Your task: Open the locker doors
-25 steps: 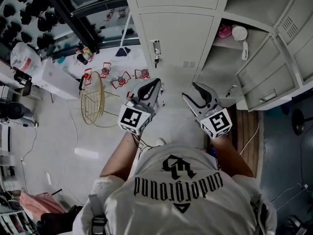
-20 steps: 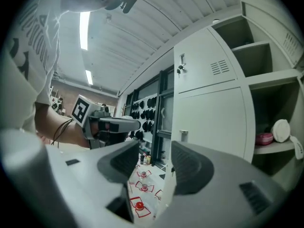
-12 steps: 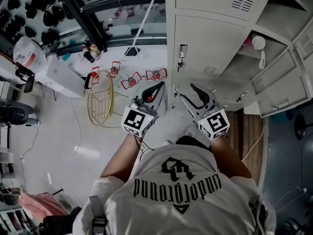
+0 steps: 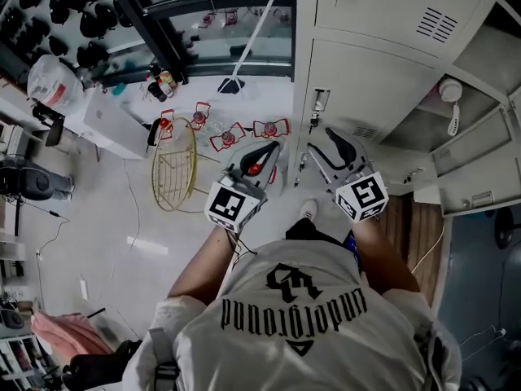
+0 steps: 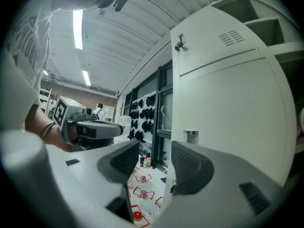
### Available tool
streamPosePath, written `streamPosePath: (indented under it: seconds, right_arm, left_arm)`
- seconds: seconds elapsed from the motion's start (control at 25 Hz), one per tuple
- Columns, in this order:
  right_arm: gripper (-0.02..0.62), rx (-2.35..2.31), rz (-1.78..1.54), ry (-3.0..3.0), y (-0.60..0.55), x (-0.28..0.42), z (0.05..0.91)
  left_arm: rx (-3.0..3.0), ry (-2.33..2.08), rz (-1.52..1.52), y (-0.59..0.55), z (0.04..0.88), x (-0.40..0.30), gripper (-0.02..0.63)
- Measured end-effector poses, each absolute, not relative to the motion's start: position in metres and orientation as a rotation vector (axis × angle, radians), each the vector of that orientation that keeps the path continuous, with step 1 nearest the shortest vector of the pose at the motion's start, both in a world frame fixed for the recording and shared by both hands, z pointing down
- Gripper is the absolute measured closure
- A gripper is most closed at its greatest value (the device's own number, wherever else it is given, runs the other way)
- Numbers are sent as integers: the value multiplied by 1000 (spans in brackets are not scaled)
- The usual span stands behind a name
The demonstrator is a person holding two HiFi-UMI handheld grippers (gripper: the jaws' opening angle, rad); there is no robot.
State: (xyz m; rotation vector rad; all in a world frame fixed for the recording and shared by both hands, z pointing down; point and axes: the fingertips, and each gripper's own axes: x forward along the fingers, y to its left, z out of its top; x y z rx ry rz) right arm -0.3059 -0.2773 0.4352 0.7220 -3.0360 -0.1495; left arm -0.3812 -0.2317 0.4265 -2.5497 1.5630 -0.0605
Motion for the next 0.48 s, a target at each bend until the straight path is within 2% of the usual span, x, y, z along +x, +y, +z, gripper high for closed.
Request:
streamPosePath:
  seconds: [0.48]
  right_arm:
    - [373,719,-49,-3009,-349,-340,448]
  left_arm:
    - [-2568,1575,-48,-298,429,-396,598]
